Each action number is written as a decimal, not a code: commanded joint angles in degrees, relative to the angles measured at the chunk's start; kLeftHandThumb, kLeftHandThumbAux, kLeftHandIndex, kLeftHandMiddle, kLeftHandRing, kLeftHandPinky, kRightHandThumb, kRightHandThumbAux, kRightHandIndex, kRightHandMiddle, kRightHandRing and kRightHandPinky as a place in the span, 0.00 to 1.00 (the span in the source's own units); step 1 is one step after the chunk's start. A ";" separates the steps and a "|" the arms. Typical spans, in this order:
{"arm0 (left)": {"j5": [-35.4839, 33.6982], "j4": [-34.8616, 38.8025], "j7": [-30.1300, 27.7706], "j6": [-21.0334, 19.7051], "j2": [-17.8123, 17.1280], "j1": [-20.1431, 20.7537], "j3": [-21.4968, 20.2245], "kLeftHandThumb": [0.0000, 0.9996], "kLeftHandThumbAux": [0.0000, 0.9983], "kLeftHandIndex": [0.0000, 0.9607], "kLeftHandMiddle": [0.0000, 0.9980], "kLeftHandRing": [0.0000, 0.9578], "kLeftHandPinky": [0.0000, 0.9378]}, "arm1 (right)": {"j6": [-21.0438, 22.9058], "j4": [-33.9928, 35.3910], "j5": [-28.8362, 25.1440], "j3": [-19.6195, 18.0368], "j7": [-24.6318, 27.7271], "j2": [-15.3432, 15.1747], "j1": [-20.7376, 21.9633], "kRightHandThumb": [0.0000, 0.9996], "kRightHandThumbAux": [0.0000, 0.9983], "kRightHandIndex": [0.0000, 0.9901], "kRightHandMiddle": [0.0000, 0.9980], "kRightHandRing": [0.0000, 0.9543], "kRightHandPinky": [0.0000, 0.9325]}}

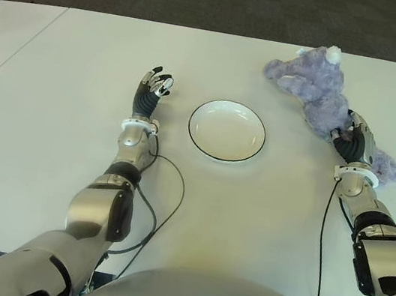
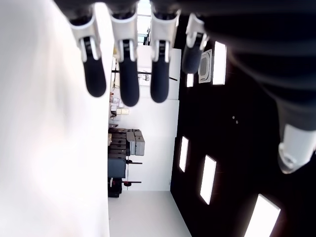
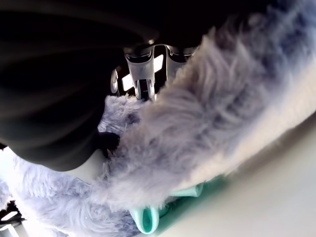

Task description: Put the doll into the plate.

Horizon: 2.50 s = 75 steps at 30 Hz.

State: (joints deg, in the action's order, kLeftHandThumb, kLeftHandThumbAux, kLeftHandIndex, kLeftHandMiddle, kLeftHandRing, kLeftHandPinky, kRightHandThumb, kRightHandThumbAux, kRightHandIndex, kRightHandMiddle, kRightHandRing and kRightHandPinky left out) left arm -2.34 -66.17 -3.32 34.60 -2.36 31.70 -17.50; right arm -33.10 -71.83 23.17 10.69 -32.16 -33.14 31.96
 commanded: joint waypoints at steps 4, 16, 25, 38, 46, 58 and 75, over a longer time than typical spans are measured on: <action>-1.47 -9.49 0.60 -3.97 4.12 -12.85 -1.27 0.00 0.54 0.19 0.27 0.31 0.34 | -6.34 7.25 -0.20 -2.16 -1.16 -3.94 -3.09 0.70 0.72 0.44 0.84 0.88 0.87; -1.35 -9.59 0.55 -4.41 4.08 -12.59 -1.20 0.00 0.54 0.19 0.29 0.32 0.32 | -7.97 12.97 0.30 -3.95 -2.39 -4.09 -4.30 0.70 0.72 0.44 0.86 0.90 0.88; -1.63 -9.71 0.52 -4.59 4.14 -12.44 -1.51 0.00 0.53 0.21 0.29 0.33 0.33 | -8.94 18.38 0.63 -5.45 -2.65 -4.98 -6.13 0.70 0.72 0.44 0.86 0.90 0.89; -0.64 -9.69 1.80 -4.30 4.25 -12.22 -0.66 0.00 0.55 0.19 0.27 0.31 0.32 | -8.88 23.20 1.49 -7.01 -2.65 -5.59 -8.19 0.70 0.72 0.44 0.86 0.91 0.89; -0.96 -9.68 1.49 -4.21 4.33 -12.22 -0.93 0.00 0.55 0.19 0.28 0.31 0.31 | -8.54 23.87 1.79 -7.59 -2.14 -5.72 -8.48 0.70 0.72 0.44 0.86 0.91 0.89; -1.26 -9.67 1.00 -4.39 4.36 -12.26 -1.15 0.00 0.55 0.19 0.28 0.32 0.32 | -8.36 24.00 1.88 -7.89 -1.67 -5.59 -8.97 0.70 0.72 0.44 0.86 0.90 0.90; -0.78 -9.68 1.33 -4.69 4.11 -12.21 -0.66 0.00 0.56 0.21 0.29 0.33 0.34 | 1.86 28.55 1.64 -2.19 27.46 -10.64 -12.13 0.06 0.33 0.00 0.00 0.00 0.00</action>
State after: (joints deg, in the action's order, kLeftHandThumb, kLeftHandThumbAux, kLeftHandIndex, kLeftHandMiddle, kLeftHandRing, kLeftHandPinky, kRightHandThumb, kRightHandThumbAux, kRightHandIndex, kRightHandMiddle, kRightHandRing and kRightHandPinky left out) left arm -2.31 -66.42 -3.31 34.63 -2.33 31.88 -17.46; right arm -36.08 -45.12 23.33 5.90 -13.77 -41.44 22.40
